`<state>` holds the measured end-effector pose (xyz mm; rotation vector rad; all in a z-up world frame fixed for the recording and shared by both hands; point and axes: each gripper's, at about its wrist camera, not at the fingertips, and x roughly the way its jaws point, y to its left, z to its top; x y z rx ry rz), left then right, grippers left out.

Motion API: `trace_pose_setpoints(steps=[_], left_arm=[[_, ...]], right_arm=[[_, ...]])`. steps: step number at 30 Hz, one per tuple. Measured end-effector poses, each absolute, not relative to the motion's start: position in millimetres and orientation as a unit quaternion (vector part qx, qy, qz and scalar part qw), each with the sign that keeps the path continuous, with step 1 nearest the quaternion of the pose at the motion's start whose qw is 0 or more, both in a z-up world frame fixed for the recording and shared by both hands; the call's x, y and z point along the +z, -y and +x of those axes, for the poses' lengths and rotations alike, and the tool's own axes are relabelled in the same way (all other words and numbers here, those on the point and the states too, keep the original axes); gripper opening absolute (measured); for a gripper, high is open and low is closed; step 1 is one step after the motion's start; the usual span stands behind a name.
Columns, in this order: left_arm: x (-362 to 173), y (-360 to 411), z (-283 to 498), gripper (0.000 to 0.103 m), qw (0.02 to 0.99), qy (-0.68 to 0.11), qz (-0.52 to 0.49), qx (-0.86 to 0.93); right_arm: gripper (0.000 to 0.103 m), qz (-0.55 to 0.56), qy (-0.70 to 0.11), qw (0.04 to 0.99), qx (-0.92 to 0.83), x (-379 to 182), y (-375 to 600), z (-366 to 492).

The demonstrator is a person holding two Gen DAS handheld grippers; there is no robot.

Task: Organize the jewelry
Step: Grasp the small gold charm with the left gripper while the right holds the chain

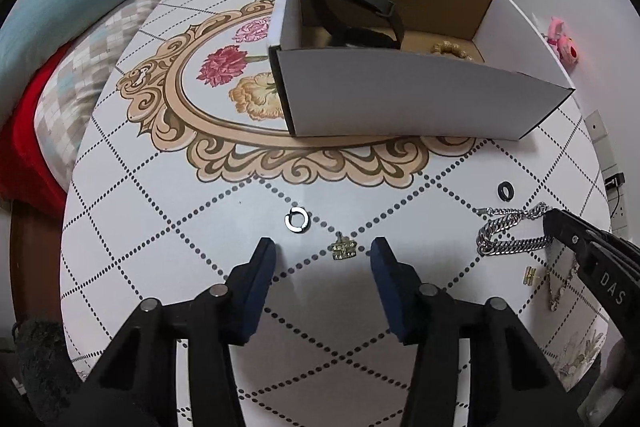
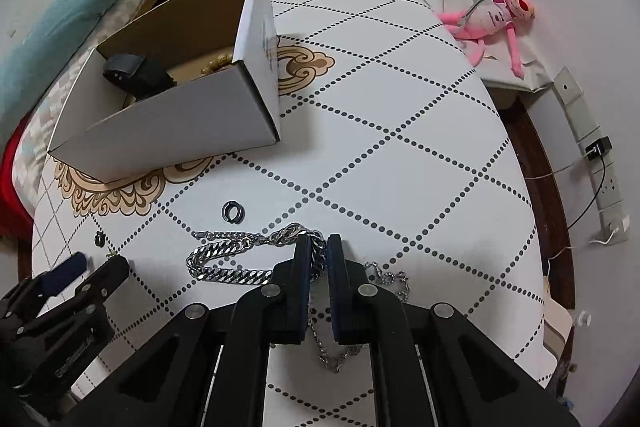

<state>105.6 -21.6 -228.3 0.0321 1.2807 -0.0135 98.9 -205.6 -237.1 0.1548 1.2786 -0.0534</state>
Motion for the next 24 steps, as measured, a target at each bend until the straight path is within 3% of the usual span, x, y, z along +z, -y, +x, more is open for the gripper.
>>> trace_pose_setpoints(steps=[10,24], left_arm=[[-225.6,25.2,106.4,0.010,0.808,-0.589,0.014,-0.016],[-203.2,22.8,104.2,0.010,0.818,-0.575,-0.004,-0.037]], right_arm=[[0.008,0.077,-0.596,0.799,-0.026,-238.3,208.5,101.5],[0.008,0.105,-0.582,0.806,0.008,-218.8,204.9,98.7]])
